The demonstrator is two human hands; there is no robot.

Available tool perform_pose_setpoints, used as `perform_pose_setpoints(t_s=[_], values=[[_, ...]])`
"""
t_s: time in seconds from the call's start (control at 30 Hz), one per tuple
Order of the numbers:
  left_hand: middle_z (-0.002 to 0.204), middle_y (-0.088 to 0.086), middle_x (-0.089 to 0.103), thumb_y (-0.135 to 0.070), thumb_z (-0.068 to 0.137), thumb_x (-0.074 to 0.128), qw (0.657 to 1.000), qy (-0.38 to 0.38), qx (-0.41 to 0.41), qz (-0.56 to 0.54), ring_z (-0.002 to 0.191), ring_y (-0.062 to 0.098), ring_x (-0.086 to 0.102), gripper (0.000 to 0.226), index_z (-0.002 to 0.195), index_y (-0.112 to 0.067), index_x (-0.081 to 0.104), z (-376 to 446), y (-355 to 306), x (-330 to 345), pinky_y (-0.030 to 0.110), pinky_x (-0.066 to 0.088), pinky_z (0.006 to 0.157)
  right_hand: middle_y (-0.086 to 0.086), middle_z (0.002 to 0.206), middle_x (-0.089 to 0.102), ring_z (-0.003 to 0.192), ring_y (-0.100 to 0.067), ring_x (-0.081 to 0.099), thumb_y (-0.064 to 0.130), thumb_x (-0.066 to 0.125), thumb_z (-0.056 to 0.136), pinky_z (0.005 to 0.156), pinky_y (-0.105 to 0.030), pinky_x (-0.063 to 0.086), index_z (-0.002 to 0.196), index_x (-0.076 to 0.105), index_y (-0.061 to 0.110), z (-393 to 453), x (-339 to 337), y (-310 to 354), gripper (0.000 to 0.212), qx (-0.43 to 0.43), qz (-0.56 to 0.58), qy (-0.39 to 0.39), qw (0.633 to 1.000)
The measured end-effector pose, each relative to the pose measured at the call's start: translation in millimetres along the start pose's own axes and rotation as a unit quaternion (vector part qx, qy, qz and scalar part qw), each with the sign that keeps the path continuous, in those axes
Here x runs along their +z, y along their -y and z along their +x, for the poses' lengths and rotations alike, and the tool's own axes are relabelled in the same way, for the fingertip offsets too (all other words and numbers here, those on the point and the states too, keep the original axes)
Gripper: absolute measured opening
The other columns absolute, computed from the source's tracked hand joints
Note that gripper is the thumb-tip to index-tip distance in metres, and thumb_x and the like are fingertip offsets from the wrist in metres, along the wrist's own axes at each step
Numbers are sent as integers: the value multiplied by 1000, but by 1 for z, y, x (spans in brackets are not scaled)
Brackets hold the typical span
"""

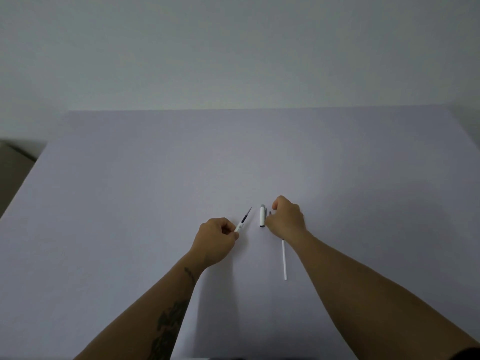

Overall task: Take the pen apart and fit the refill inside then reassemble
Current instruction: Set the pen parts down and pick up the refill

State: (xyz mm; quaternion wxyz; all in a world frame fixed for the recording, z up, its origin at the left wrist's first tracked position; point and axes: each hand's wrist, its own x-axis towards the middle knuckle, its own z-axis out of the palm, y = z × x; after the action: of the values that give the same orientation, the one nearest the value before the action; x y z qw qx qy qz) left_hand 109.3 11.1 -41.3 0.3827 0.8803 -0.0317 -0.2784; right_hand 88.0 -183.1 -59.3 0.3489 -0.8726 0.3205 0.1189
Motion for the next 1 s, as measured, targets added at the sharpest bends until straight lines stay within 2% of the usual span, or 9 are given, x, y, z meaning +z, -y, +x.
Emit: perform_pose_setpoints(t_s=[0.2, 0.3, 0.4, 0.53, 0.67, 0.77, 0.83, 0.9, 1.0], values=[[68, -6, 64, -23, 85, 67, 1000, -5, 16, 6, 56, 8, 54, 7, 78, -20, 69, -6, -2, 0, 17, 41, 52, -4, 102, 61, 84, -23, 61, 19, 59, 87, 72, -32, 51, 114, 60, 19, -13, -12, -7, 27, -32, 38, 5, 999], [72, -5, 66, -22, 85, 67, 999, -9, 34, 6, 60, 8, 56, 7, 79, -21, 69, -10, -6, 1, 17, 42, 54, -2, 103, 68, 87, -20, 65, 18, 55, 89, 73, -28, 51, 107, 69, 19, -27, -15, -4, 23, -54, 65, 15, 996], [75, -4, 68, -20, 85, 67, 998, -18, 61, 5, 63, 10, 58, 5, 80, -20, 70, -15, -10, 3, 19, 46, 57, 4, 94, 72, 75, -12, 67, 14, 62, 87, 63, -21, 51, 92, 74, 16, -41, -15, 3, 13, 2, 202, 65, 977], [70, -5, 66, -19, 85, 70, 995, -10, 96, 7, 58, 9, 55, 6, 79, -21, 69, -24, -15, 6, 19, 43, 54, -1, 81, 70, 68, -13, 63, 13, 67, 86, 61, -24, 52, 97, 74, 7, -58, -16, 12, 14, 63, 349, 113, 928], [67, -5, 64, -19, 84, 73, 995, 2, 104, 9, 57, 9, 53, 7, 78, -22, 69, -29, -16, 4, 19, 42, 54, -4, 80, 73, 69, -15, 64, 12, 67, 88, 61, -25, 52, 88, 73, 7, -67, -16, 14, 8, 63, 388, 92, 915], [69, -4, 65, -20, 83, 74, 995, 11, 97, 11, 57, 9, 54, 7, 78, -22, 70, -28, -15, 1, 19, 42, 54, -7, 74, 75, 63, -17, 66, 9, 61, 91, 57, -25, 52, 83, 70, 6, -65, -26, 12, 13, 75, 442, 28, 893], [71, -3, 66, -20, 83, 73, 995, 16, 93, 11, 58, 10, 54, 6, 77, -22, 70, -27, -14, 0, 19, 43, 53, -6, 72, 75, 58, -14, 65, 10, 59, 91, 57, -25, 53, 79, 69, 7, -60, -37, 7, 16, 79, 434, -31, 897], [73, -2, 66, -20, 83, 73, 996, 21, 91, 8, 58, 10, 55, 6, 78, -21, 70, -26, -14, 1, 19, 44, 54, -6, 72, 75, 55, -10, 64, 12, 59, 91, 59, -26, 54, 78, 69, 8, -55, -46, -3, 17, 73, 384, -68, 918], [73, -3, 65, -20, 83, 72, 996, 28, 89, 5, 58, 10, 54, 7, 77, -20, 69, -24, -13, 6, 20, 43, 54, -11, 80, 76, 66, -17, 70, 13, 60, 86, 70, -35, 59, 80, 71, 3, -52, -48, -21, 17, 62, 240, -68, 967]])
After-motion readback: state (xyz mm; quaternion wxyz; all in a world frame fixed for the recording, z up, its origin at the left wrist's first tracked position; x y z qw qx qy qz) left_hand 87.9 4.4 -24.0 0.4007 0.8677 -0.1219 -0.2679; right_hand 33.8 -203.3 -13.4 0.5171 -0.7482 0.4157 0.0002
